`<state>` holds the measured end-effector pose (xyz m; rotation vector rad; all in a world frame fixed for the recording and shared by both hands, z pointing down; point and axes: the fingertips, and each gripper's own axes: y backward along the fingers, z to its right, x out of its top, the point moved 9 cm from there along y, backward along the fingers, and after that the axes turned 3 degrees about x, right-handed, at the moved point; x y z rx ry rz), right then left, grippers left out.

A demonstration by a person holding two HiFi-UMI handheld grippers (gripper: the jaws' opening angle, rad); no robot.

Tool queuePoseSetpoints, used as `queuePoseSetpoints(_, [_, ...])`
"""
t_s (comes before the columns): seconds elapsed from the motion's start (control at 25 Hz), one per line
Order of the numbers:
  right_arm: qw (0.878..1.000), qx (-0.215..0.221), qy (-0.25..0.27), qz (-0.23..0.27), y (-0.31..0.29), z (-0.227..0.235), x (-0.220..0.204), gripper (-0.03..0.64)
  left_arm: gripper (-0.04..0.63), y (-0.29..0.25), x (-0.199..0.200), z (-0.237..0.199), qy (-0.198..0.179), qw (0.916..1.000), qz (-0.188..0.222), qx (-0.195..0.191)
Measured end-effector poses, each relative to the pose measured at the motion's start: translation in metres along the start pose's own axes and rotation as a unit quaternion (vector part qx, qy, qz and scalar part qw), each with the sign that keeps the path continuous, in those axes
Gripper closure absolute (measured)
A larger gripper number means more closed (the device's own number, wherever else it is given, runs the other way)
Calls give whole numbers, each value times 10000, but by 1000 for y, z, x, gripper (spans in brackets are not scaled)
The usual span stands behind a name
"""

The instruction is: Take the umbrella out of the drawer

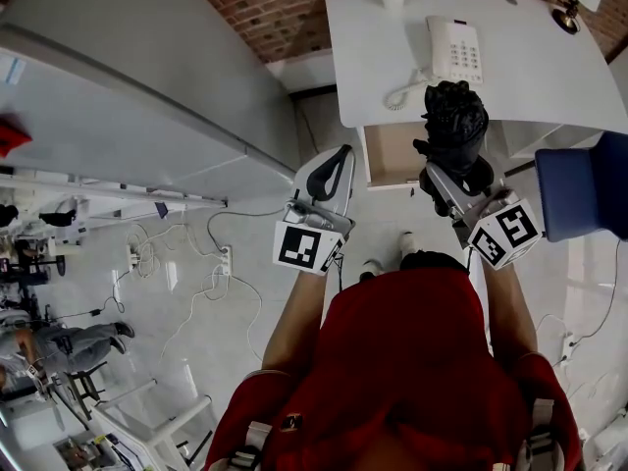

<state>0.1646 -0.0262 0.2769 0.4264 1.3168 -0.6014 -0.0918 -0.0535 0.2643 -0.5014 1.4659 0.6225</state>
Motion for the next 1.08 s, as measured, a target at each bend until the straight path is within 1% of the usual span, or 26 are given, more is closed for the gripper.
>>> queuePoseSetpoints(0.24, [10000, -37, 22, 65, -1, -1, 0, 351, 589, 2, -2, -1, 5, 10000, -12, -32])
queuePoseSetpoints(0.76, [9999, 18, 124, 14, 0, 0, 1, 351, 589, -1, -3, -3, 5, 10000, -39, -48])
queuePoseSetpoints(1.08, [9999, -19, 123, -37, 0, 1, 0, 351, 589, 0, -3, -5, 11, 10000, -47, -30])
